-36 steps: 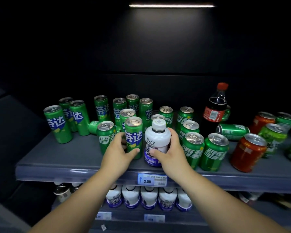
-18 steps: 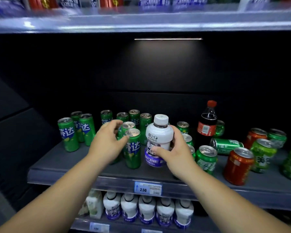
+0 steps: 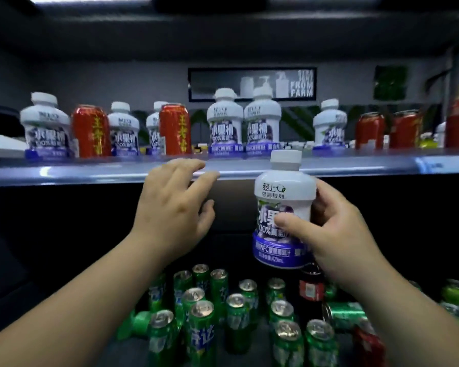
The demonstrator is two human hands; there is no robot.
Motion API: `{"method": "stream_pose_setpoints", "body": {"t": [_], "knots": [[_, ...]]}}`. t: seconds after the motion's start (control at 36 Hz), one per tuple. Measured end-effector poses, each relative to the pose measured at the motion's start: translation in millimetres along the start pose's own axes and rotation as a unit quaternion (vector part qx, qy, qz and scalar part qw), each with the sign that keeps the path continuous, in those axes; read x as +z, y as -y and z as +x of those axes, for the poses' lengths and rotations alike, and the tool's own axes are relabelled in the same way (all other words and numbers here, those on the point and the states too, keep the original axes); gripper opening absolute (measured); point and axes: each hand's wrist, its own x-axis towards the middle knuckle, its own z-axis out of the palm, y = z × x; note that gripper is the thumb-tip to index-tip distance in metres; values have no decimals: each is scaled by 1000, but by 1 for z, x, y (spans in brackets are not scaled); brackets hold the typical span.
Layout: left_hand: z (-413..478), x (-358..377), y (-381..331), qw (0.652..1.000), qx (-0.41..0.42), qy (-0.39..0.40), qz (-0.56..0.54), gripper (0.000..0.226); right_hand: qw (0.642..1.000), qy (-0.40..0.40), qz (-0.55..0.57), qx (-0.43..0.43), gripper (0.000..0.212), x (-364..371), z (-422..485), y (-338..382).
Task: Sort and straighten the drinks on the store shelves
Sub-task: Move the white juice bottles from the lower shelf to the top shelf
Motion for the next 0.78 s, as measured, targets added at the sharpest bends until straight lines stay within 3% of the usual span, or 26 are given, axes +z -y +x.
{"method": "stream_pose_setpoints", "body": {"t": [0.19, 0.31, 0.47, 0.78], "knots": [[44, 26, 2, 993, -39, 109, 36, 66, 996, -48, -59, -42, 45, -28, 41, 41], [57, 53, -3, 985, -39, 159, 54, 59, 991, -73, -99, -48, 48, -42, 71, 42], [70, 79, -22, 991, -35, 116, 58, 46, 987, -95, -124, -35, 57, -59, 112, 26], [65, 103, -27, 995, -51, 49, 77, 73, 978, -121, -153, -72, 50, -81, 177, 15]]}}
